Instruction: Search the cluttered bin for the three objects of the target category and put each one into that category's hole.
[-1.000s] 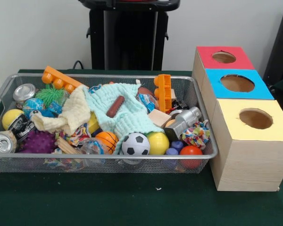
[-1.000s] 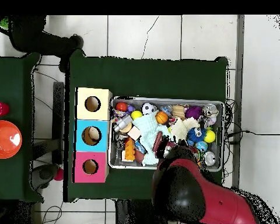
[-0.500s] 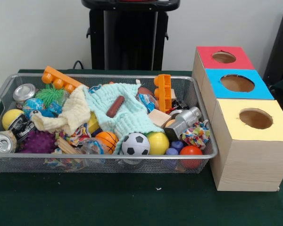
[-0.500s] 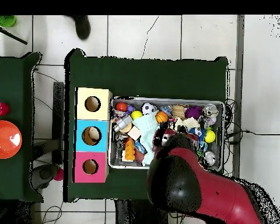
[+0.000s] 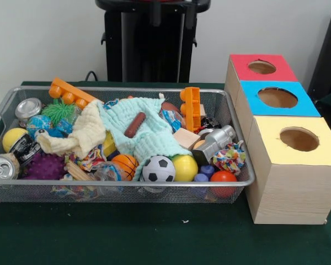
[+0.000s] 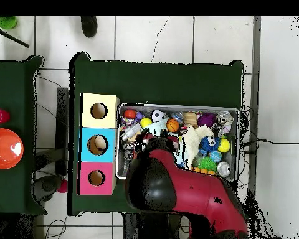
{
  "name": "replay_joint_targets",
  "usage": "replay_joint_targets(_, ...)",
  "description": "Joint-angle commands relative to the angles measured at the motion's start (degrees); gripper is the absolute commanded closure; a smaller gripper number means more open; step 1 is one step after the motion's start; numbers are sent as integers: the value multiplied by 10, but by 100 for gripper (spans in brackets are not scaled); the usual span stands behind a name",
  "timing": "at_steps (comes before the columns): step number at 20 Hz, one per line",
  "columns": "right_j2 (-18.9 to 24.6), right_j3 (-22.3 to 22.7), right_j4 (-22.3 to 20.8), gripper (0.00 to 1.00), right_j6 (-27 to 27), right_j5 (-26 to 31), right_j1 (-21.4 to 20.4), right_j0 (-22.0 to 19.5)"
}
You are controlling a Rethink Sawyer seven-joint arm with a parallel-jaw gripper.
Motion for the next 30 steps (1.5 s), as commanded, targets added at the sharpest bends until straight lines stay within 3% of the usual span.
replay_joint_targets(1, -31, 5, 2, 0, 134, -66, 78, 31)
replay_joint_targets(4, -35, 9, 1, 0, 137, -119, 103, 41)
replay_joint_targets(14, -50, 0, 20, 0, 136, -206, 181, 62)
replay_joint_targets(30, -77, -14, 77, 0, 156, -247, 227, 111)
